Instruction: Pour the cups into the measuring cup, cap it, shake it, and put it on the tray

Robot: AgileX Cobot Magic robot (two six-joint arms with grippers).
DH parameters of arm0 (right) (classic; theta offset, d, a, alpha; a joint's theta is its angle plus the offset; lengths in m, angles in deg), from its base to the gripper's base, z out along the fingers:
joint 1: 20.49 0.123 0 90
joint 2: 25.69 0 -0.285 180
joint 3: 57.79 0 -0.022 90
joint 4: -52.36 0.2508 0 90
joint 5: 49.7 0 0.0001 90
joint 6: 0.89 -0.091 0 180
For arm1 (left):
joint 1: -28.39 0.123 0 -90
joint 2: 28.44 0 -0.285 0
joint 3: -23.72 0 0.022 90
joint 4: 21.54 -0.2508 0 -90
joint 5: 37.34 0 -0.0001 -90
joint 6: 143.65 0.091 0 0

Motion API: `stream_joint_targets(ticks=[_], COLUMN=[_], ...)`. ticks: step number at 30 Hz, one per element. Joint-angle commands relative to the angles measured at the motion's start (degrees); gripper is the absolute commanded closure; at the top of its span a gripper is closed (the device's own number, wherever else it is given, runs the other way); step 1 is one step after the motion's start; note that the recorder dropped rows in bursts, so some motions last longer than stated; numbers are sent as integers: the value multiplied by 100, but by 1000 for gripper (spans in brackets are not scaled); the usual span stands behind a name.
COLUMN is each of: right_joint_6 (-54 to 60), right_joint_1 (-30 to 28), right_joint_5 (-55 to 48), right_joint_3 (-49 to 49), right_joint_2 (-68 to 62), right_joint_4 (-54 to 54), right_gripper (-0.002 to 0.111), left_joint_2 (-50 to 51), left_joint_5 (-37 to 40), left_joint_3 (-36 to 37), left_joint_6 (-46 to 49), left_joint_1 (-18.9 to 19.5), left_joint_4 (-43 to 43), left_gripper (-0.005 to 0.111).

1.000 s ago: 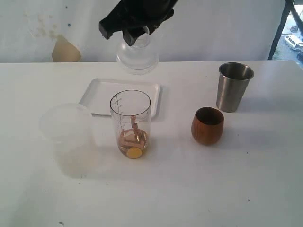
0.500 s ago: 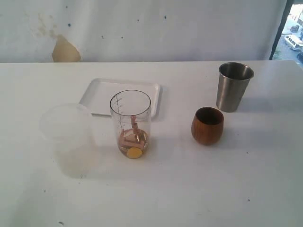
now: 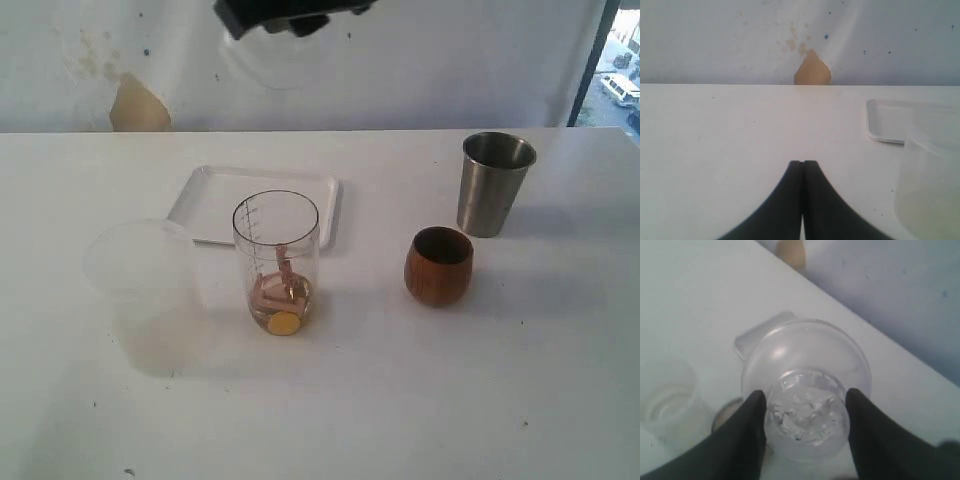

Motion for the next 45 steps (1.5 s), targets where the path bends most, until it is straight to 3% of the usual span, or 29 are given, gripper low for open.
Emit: stream_joint_targets(ticks=[1, 5, 15, 22, 31, 39, 42, 45], right_joint_6=[-662, -1043, -1033, -221, -35, -268, -170, -170], right_joint_1=[1, 1, 1, 1, -27, -346, -346, -346], right_joint_5=[-1785, -2149, -2136, 182, 2071, 2176, 2234, 2234], right_joint_3=[61, 517, 2960, 4458, 4799, 4799, 4763, 4691], right_joint_2=[541, 868, 1123, 675, -373, -566, -499, -401], right_joint_4=[-482, -284, 721, 1807, 1087, 983, 983, 983], right_gripper=[108, 108, 108, 108, 108, 108, 98, 71], left_joint_2=[26, 26, 26, 26, 26, 26, 26, 26], left_joint_5=[-14, -14, -14, -14, -14, -14, -14, -14], left_joint_3=[-12, -12, -12, -12, -12, -12, -12, -12], left_joint_6=[4, 4, 4, 4, 4, 4, 4, 4], left_joint_1=[11, 11, 11, 11, 11, 11, 11, 11], left_joint_4=[69, 69, 69, 69, 69, 69, 69, 69], left_gripper=[3, 3, 3, 3, 3, 3, 3, 3])
